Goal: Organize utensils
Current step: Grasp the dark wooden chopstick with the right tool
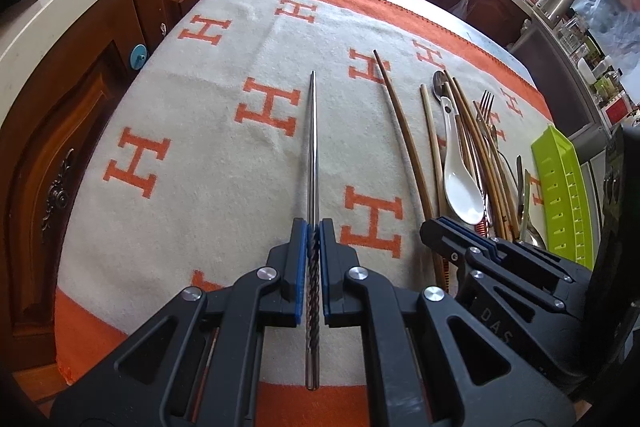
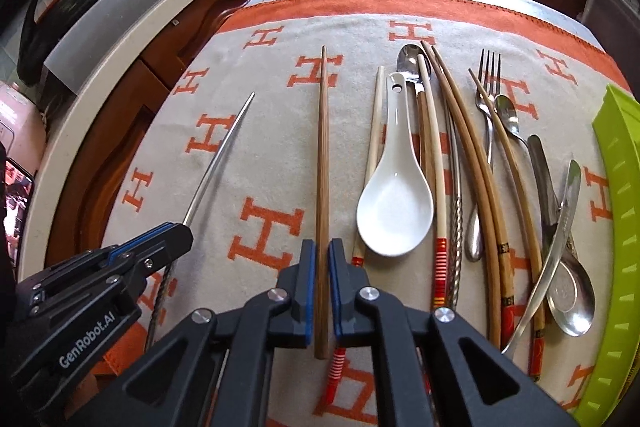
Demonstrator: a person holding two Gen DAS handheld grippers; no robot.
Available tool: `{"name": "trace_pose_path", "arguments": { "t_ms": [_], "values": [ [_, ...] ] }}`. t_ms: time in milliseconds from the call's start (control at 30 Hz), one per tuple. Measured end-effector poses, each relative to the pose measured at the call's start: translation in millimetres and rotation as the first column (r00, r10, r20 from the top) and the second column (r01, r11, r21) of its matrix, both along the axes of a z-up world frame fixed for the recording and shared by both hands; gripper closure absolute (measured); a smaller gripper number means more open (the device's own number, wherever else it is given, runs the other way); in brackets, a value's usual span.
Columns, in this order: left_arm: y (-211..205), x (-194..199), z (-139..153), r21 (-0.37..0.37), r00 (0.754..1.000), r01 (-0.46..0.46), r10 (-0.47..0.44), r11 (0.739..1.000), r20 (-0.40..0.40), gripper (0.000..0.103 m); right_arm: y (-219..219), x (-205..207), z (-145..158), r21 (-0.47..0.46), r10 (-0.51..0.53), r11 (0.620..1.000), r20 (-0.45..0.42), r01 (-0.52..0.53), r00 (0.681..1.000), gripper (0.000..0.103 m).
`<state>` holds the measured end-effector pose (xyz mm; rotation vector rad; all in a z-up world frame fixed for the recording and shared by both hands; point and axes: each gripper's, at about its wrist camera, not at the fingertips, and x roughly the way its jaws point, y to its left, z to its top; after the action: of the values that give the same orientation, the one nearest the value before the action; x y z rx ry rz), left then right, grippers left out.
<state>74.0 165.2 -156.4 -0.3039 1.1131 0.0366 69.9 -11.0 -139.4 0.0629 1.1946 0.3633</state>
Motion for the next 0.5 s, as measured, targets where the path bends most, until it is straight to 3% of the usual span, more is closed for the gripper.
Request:
{"name": "trace_pose_path", "arguments": {
  "t_ms": [200, 500],
  "values": [
    [-3.0, -3.0, 8.1, -0.042, 1.0, 0.005, -0.005, 0.999, 0.006, 0.099, -19.6, -13.5, 26.8, 0.097, -0.033, 0.995, 0.036, 0.03, 0.999, 0.097],
    [-27.4, -7.9, 41.8, -0.047, 0.996, 0.044, -0.041, 0.998, 0.08, 0.099, -59.3, -28.7, 51.4, 0.142, -0.095, 0.986, 0.076, 0.083, 0.993, 0.097]
  ]
}}
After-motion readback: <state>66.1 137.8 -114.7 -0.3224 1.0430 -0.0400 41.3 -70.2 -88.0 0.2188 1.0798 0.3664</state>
